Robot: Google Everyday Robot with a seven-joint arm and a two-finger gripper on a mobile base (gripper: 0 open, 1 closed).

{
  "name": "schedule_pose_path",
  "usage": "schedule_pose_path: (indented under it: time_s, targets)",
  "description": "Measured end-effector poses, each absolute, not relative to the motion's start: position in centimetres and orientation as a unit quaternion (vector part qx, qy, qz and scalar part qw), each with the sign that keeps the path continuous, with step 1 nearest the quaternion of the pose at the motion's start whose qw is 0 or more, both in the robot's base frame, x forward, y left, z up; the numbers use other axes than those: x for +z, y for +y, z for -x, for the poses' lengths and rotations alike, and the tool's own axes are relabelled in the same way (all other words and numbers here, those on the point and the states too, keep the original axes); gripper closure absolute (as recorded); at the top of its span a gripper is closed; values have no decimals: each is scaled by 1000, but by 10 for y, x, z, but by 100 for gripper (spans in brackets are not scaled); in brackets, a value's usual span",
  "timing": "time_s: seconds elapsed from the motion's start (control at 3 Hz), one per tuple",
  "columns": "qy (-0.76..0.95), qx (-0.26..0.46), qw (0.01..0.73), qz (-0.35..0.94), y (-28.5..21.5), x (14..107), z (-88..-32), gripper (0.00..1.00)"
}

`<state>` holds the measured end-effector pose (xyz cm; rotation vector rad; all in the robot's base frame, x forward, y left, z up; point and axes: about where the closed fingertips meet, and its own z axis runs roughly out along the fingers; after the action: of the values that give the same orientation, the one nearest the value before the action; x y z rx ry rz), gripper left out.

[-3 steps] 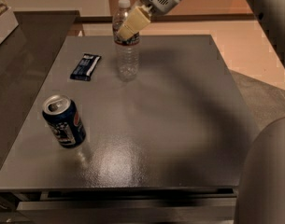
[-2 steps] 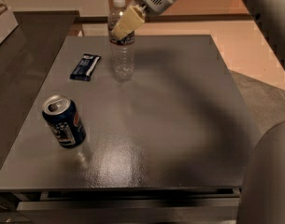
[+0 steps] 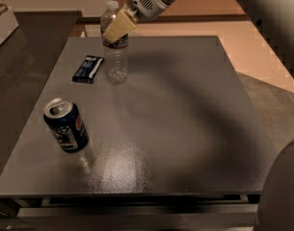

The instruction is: Move water bottle near rxbar blueberry

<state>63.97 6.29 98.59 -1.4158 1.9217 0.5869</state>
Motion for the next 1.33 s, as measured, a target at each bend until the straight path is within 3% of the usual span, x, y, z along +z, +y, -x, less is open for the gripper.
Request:
schedule_pose_path:
  time_s: [0.67, 1.33]
  targets:
    - [742, 195, 349, 539, 82, 976, -652, 100]
    - [743, 184, 358, 535, 97, 968, -661, 60]
